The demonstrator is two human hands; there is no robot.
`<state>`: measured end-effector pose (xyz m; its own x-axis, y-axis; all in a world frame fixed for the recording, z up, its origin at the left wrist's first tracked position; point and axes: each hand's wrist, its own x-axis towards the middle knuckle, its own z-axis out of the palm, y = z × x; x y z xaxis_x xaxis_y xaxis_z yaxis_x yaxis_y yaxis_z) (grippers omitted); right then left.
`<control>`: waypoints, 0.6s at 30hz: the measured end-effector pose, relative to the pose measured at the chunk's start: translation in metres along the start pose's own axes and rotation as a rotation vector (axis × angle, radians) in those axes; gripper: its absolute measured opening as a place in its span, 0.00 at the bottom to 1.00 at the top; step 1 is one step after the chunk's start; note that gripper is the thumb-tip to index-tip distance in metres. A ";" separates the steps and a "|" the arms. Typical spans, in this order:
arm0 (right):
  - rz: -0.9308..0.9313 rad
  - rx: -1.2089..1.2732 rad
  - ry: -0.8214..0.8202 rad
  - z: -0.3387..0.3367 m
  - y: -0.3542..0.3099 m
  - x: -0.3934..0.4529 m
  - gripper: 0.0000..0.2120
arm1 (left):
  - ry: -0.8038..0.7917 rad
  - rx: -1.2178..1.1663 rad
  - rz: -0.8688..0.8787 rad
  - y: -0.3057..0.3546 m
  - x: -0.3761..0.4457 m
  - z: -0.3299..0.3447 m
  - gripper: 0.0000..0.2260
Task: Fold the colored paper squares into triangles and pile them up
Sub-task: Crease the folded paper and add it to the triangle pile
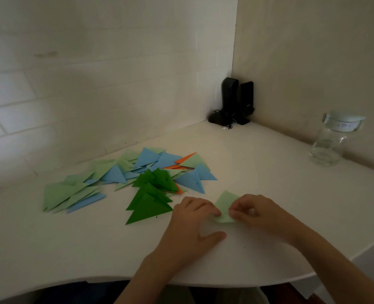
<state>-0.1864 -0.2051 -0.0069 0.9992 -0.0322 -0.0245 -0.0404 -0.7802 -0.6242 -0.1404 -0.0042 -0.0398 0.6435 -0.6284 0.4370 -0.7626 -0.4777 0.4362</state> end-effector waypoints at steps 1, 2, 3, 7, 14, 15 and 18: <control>-0.016 0.011 -0.017 -0.003 0.001 0.000 0.09 | 0.038 0.047 0.035 -0.001 0.000 0.002 0.11; -0.034 0.015 -0.034 -0.005 0.003 -0.001 0.08 | 0.065 0.074 0.062 -0.003 0.000 0.003 0.09; -0.050 0.019 -0.050 -0.005 0.004 -0.002 0.08 | 0.087 0.090 0.082 -0.003 0.001 0.005 0.08; -0.158 0.028 -0.012 0.000 0.009 -0.005 0.02 | 0.118 0.190 0.144 0.002 0.004 0.012 0.08; -0.325 0.010 0.099 0.005 0.019 -0.020 0.21 | 0.150 0.370 0.085 0.013 0.002 0.013 0.07; -0.329 -0.035 0.085 0.006 0.020 -0.021 0.24 | 0.152 0.379 0.069 0.013 0.002 0.013 0.07; -0.292 -0.112 0.112 0.016 0.022 -0.019 0.25 | 0.131 0.313 0.031 0.014 0.004 0.015 0.09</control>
<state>-0.2065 -0.2115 -0.0324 0.9625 0.1392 0.2328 0.2416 -0.8303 -0.5023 -0.1501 -0.0227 -0.0438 0.6068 -0.5712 0.5528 -0.7523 -0.6373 0.1673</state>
